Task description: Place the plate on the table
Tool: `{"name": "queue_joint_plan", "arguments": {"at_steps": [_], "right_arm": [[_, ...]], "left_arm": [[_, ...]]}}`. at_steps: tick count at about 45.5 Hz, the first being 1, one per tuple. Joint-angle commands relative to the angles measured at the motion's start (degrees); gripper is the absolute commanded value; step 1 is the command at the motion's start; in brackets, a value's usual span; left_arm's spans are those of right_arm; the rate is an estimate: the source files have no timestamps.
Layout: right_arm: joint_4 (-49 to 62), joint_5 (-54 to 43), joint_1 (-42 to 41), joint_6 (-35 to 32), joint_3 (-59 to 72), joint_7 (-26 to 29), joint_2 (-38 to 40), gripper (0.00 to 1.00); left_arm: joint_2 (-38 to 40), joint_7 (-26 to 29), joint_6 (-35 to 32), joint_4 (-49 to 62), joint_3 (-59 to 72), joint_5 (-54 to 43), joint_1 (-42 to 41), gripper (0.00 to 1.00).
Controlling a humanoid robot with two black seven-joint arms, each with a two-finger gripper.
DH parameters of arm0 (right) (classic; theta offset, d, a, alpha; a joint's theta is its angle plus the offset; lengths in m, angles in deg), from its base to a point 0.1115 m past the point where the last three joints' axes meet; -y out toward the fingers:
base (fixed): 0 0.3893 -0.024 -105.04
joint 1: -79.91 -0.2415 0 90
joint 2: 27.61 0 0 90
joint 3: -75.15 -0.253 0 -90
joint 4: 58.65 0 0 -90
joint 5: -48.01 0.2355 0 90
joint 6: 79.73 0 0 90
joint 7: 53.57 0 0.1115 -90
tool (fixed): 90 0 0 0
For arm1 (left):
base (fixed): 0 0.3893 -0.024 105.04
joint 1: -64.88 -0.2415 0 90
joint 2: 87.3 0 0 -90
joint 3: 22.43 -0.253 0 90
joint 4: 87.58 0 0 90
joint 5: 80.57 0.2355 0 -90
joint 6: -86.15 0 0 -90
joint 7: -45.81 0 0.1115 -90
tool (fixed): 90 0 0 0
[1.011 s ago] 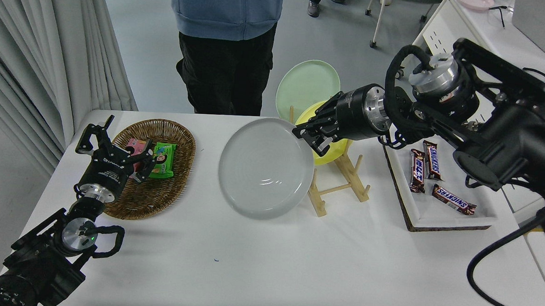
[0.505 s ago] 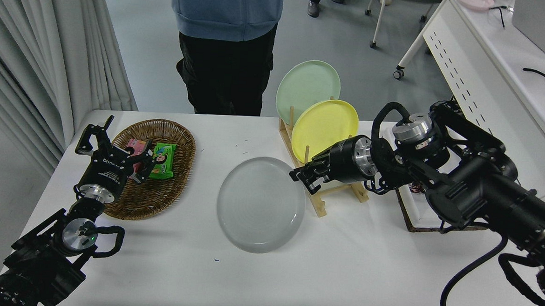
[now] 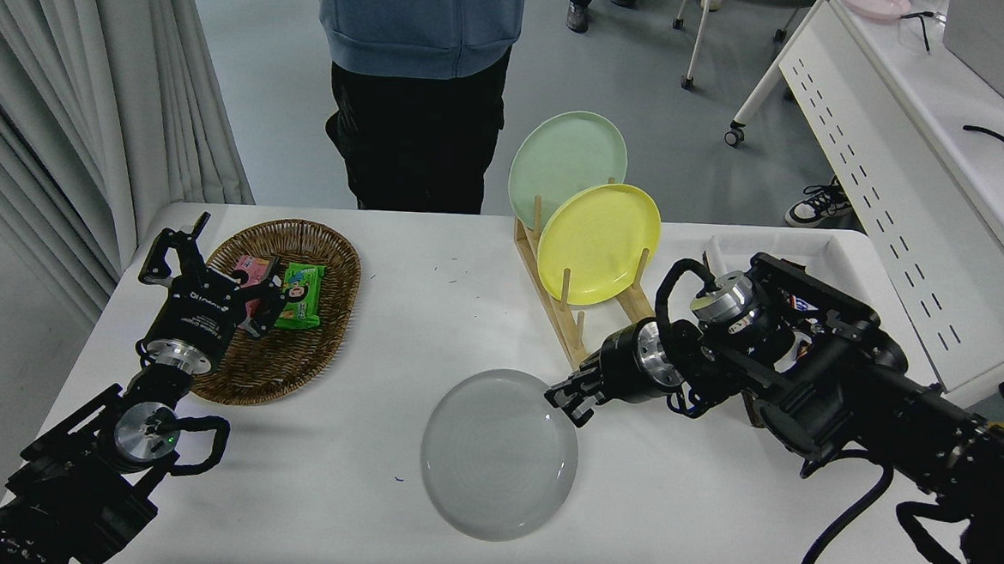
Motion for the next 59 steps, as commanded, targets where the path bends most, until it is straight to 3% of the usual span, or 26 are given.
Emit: {"name": "queue_joint_plan", "arguments": {"at_steps": [1,59], "right_arm": [[2.05,0.82,1.01,0.00,0.20,-0.01,-1.73,0.00],[8.02,0.56,2.86,0.00,-2.52,-0.01,-6.74,0.00]], "left_arm": [[0.00,-0.07,0.00,-0.01,-0.04,0.00,0.00,1.00],[0.00,0.01,0.00,-0.01,-0.04,0.00,0.00,1.00]]}}
